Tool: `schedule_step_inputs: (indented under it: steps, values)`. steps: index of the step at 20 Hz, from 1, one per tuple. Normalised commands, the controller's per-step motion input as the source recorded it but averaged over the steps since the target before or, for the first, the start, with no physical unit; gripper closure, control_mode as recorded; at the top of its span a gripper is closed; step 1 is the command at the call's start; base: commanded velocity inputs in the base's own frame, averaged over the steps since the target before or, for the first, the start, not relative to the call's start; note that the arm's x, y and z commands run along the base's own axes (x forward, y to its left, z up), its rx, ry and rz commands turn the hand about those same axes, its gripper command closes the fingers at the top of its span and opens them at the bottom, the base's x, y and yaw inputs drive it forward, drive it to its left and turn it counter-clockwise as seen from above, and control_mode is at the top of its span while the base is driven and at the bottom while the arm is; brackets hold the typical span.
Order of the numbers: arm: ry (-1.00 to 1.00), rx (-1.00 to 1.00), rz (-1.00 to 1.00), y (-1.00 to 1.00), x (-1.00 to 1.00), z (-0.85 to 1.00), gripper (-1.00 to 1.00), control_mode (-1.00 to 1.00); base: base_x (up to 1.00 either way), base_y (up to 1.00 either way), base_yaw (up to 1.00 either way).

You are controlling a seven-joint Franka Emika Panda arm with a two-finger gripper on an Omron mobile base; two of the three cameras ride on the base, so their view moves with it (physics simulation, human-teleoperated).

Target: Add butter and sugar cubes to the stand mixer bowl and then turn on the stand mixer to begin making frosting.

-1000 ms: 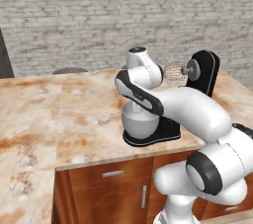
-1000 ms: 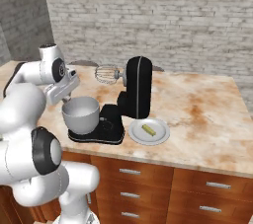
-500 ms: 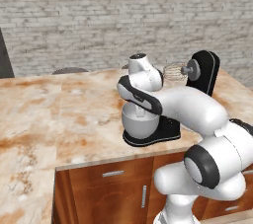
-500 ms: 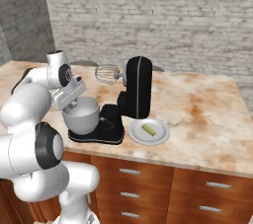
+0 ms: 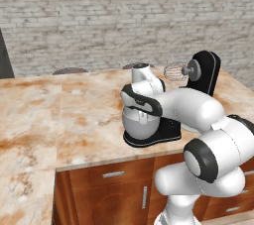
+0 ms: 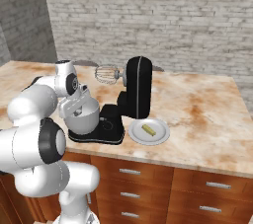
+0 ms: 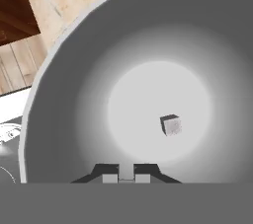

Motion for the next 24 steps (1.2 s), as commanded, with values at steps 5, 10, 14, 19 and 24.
schedule_step_inputs:
  steps: [5,10,14,19,24]
  values:
    - [0.00,0.00,0.00,0.00,0.22,-0.24,1.00,-1.00,0.00,0.00,0.00]
    - [0.00,0.00,0.00,0.00,0.25,-0.21,-1.00,-1.00,0.00,0.00,0.00]
    - [0.01,0.00,0.00,0.03,0.24,-0.24,-1.00,-1.00,0.00,0.00,0.00]
    - [0.00,0.00,0.00,0.00,0.05,0.01,-1.00,-1.00,0.00,0.00,0.00]
    - [-0.01,0.01,0.00,0.00,-0.14,0.66,-1.00,-1.00,0.00,0.00,0.00]
